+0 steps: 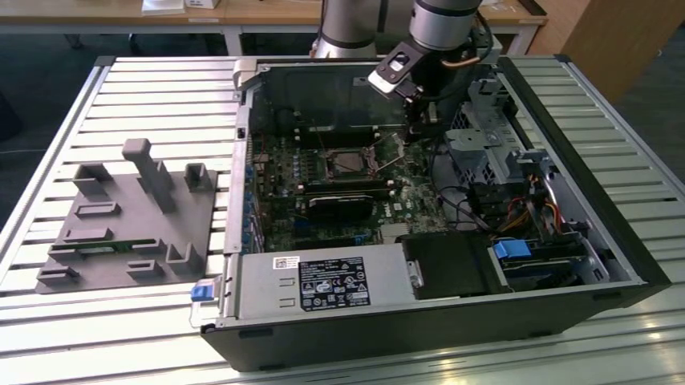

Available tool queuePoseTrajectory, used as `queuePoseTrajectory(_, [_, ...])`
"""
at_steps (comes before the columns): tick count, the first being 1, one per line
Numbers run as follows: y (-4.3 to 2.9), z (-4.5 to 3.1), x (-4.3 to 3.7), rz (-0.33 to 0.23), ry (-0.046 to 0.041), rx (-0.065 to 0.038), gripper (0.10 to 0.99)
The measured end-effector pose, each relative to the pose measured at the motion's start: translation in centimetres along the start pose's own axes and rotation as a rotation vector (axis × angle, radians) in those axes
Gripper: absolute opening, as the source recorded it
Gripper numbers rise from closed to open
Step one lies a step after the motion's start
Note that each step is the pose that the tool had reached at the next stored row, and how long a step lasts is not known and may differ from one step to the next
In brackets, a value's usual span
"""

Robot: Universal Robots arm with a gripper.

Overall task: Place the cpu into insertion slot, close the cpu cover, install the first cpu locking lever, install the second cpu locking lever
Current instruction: 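Close the cpu cover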

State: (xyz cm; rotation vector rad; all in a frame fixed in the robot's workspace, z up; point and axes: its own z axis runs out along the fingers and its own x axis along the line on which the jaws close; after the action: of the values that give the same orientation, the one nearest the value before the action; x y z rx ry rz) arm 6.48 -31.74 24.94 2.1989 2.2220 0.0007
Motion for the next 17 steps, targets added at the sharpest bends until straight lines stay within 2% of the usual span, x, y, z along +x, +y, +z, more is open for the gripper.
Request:
queuePoseTrajectory(5, [0.26, 0.19, 0.25, 0.0, 0.0001, 0.003, 0.106])
queuePoseTrajectory(6, [-0.15, 1.08, 0.5, 0.0, 0.0001, 0.016, 0.106])
queuePoseTrajectory(17, [-0.47, 1.08, 0.5, 0.0, 0.0002, 0.016, 0.106])
